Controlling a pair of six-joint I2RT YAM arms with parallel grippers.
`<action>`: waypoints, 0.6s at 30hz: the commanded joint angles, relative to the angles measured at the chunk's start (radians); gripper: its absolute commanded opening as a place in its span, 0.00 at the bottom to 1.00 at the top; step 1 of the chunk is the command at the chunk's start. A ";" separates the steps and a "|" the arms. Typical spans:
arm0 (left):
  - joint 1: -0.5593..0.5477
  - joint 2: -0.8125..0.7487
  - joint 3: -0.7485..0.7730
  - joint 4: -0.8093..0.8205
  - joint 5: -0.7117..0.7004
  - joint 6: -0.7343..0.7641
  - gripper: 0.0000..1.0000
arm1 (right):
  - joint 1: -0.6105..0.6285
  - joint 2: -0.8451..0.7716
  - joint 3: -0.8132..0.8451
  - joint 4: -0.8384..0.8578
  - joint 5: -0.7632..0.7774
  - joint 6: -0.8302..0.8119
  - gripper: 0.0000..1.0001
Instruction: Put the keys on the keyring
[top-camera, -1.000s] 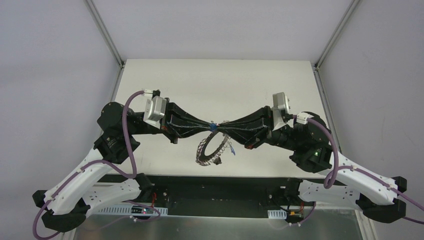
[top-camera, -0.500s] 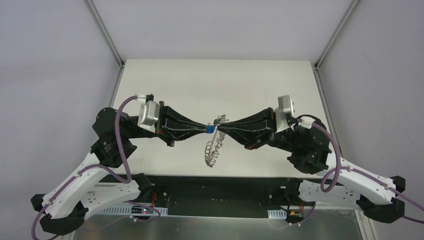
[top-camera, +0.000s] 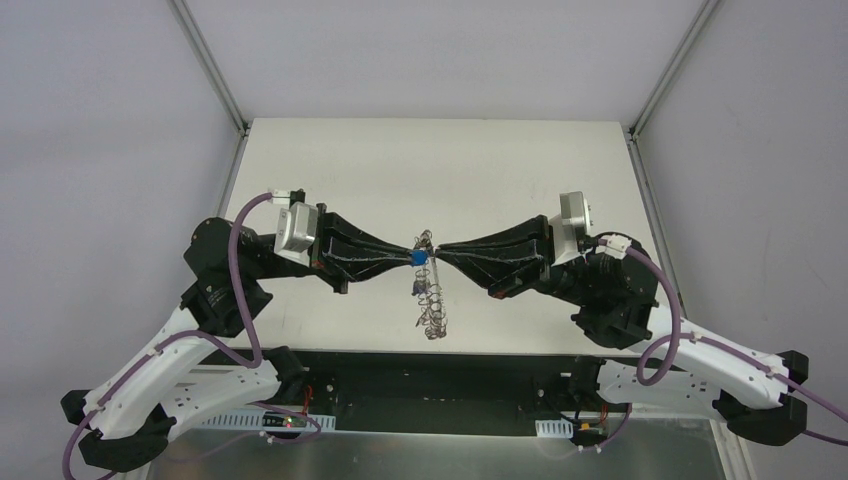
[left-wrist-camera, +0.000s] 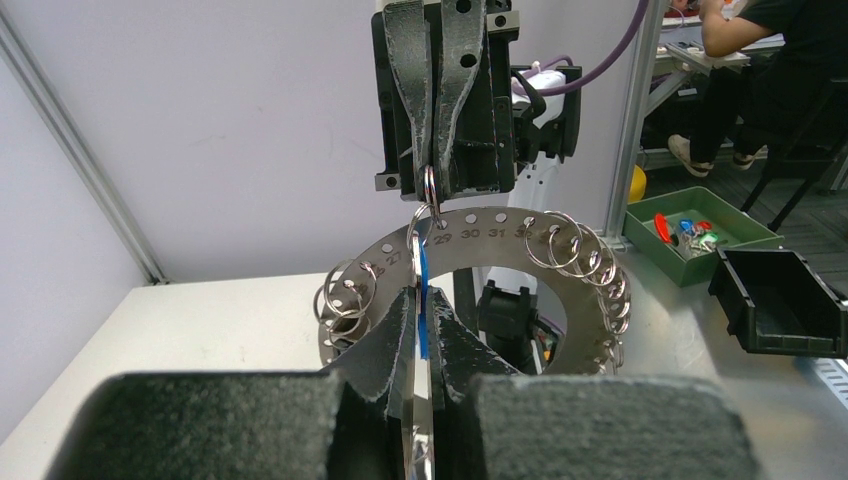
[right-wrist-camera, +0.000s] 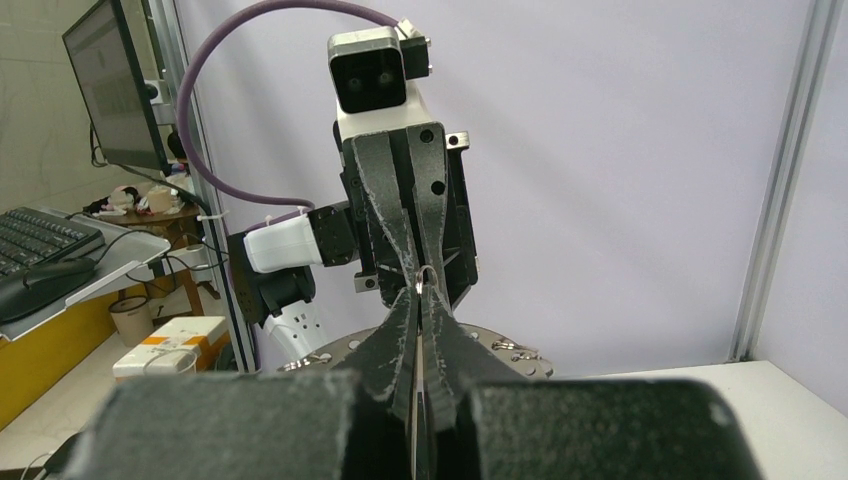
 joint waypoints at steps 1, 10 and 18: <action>-0.007 -0.006 -0.015 0.030 0.010 0.003 0.00 | 0.001 -0.025 0.018 0.214 0.057 0.021 0.00; -0.008 0.007 -0.028 0.044 -0.008 0.018 0.00 | 0.005 0.014 0.038 0.243 0.055 0.039 0.00; -0.008 -0.020 -0.039 0.040 -0.043 0.024 0.29 | 0.007 0.011 0.034 0.227 0.054 0.043 0.00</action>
